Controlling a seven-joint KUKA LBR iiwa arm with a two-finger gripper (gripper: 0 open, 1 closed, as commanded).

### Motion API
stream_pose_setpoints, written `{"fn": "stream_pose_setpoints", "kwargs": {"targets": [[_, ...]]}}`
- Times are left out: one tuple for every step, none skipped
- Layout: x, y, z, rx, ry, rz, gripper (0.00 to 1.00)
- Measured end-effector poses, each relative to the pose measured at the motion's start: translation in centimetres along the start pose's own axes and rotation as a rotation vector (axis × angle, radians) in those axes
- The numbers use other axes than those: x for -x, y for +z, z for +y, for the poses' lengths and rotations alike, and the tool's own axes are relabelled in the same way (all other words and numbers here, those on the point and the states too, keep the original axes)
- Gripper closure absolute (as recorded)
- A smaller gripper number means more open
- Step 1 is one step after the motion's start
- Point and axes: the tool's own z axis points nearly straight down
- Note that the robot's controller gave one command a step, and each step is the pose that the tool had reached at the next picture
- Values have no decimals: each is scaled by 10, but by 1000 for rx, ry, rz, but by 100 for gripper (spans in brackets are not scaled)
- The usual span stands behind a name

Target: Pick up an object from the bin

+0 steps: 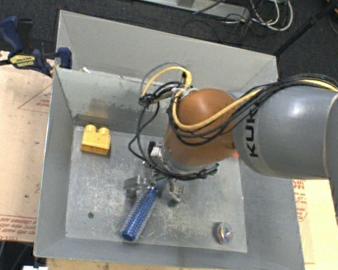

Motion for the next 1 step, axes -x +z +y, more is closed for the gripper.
{"fn": "stream_pose_setpoints", "kwargs": {"targets": [[-2,-1,-2,-2,5,0,100]]}}
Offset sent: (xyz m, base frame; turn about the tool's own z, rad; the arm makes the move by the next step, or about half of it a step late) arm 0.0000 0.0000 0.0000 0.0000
